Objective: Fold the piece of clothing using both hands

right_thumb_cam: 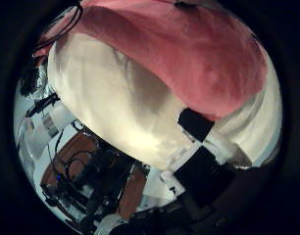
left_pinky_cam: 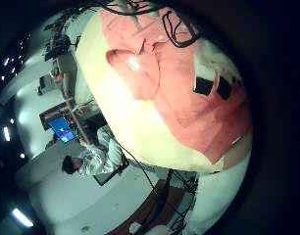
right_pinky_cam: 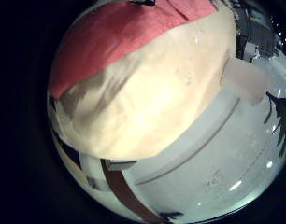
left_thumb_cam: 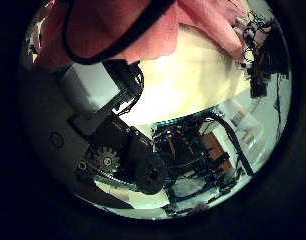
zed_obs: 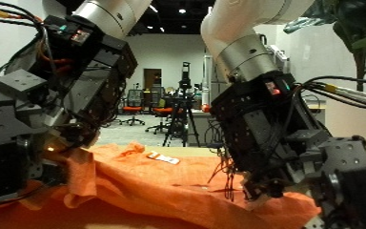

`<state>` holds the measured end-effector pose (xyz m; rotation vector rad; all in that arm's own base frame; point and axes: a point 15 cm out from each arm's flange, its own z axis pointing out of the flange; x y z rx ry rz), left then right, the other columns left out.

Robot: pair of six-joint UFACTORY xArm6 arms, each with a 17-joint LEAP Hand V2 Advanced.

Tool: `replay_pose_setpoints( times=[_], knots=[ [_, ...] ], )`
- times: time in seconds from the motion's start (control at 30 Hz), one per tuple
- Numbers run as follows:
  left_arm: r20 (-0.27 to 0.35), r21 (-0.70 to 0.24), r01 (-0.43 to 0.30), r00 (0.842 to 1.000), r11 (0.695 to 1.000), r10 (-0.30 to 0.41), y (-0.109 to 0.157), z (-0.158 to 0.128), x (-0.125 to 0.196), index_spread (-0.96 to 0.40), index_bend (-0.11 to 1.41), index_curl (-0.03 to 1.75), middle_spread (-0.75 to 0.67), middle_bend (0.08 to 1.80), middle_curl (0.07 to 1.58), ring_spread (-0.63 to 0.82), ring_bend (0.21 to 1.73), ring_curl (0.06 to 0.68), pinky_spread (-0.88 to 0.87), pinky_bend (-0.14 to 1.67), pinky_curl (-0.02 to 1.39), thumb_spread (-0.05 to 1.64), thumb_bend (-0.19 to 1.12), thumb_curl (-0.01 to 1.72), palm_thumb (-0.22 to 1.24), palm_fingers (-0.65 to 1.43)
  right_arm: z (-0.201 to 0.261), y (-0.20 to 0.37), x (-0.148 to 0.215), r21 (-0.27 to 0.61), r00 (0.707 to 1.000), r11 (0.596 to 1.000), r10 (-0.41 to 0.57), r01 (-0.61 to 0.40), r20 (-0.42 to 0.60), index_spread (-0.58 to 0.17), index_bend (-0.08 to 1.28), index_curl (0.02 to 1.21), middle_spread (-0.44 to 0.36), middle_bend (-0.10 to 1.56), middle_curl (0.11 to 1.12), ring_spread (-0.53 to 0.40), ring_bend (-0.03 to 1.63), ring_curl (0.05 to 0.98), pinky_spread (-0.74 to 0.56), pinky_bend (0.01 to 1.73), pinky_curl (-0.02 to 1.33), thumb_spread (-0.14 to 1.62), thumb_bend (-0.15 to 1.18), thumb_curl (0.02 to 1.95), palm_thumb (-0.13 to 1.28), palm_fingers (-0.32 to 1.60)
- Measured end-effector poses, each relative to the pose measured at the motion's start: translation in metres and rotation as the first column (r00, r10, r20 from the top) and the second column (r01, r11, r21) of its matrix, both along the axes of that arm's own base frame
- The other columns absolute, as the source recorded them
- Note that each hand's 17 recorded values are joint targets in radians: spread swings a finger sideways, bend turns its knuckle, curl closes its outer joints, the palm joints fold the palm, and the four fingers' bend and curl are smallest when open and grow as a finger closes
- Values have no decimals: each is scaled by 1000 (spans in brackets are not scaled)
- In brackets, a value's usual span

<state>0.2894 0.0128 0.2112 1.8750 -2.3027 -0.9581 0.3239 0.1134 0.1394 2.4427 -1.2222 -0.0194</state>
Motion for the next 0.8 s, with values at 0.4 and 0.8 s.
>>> replay_pose_setpoints(
  times=[0.4, 0.8],
  knots=[
    [-1, -3, 1, 1000, 1000, -1, 1, 1, 6, -688, 178, 872, -572, 970, 632, -567, 968, 462, -734, 1046, 461, 1164, -14, 270, 749, 1134, 5, 7, 3, -2, 999, 1000, 30, -30, 18, -452, 642, 599, -277, 413, 446, -368, 496, 323, -275, 428, 228, 871, 122, 629, 1159, 977],
    [3, -5, -2, 1000, 1000, 2, 3, 5, 8, -688, 177, 874, -574, 971, 632, -565, 973, 462, -731, 1050, 457, 1164, -14, 270, 749, 1135, 25, 12, 7, 18, 997, 999, 38, -39, 60, -406, 624, 634, -344, 580, 554, -473, 698, 405, -567, 573, 228, 753, 77, 841, 1073, 1245]
  ],
)
